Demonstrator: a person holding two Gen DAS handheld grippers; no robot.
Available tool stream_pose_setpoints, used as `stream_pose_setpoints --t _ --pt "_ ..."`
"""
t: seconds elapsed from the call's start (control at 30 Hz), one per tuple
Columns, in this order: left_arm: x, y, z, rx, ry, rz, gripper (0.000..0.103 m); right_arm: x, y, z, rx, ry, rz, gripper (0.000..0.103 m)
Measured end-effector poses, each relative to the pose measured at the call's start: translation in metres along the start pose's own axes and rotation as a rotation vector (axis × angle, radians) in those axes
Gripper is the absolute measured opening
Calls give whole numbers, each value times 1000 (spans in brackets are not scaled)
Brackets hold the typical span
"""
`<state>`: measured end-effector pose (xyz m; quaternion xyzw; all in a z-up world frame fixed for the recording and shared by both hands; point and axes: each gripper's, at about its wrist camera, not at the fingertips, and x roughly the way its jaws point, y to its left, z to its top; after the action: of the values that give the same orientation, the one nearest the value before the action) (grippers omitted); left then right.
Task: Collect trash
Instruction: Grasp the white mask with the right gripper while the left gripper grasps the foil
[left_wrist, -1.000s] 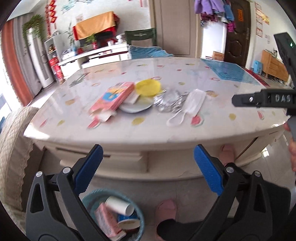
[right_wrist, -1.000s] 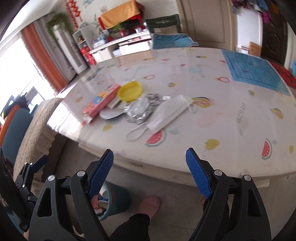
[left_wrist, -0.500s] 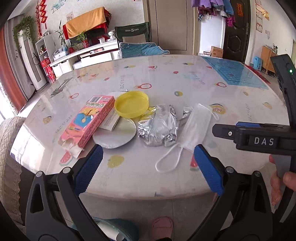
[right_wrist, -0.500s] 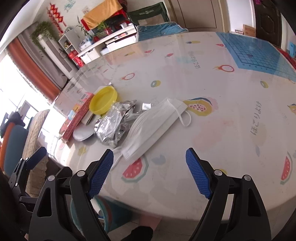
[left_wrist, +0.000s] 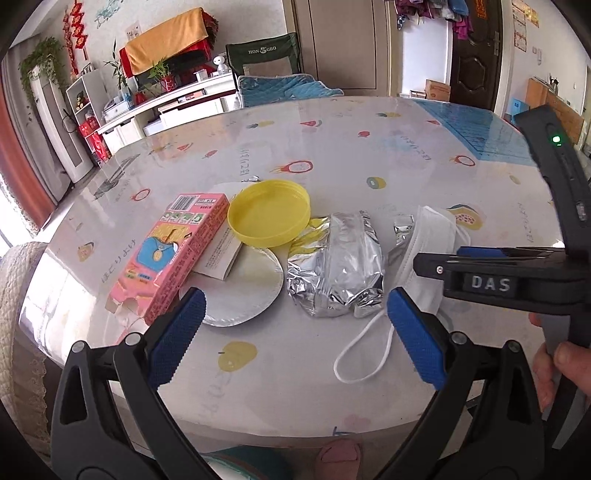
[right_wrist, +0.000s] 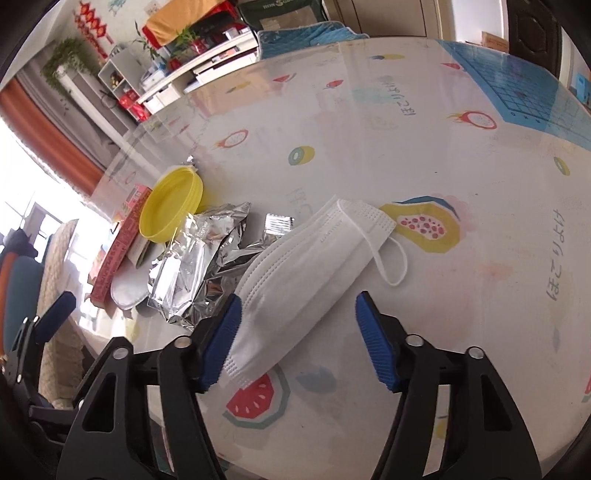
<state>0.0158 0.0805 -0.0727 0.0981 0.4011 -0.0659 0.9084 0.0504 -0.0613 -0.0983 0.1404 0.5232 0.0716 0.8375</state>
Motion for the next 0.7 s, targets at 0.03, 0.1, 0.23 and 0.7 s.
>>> stream_pose_setpoints --t 0.03,0.1,0.23,0.7 --pt "-1 1 -1 -2 -3 4 96 1 2 0 -5 -2 -18 54" --pt "0 3 -4 3 1 8 96 4 9 1 -32 -5 -64 44" --pt "1 4 -5 16 7 16 96 4 14 0 -57 4 -54 17" --pt "51 -26 15 29 114 -75 88 -30 -20 4 -26 -44 20 10"
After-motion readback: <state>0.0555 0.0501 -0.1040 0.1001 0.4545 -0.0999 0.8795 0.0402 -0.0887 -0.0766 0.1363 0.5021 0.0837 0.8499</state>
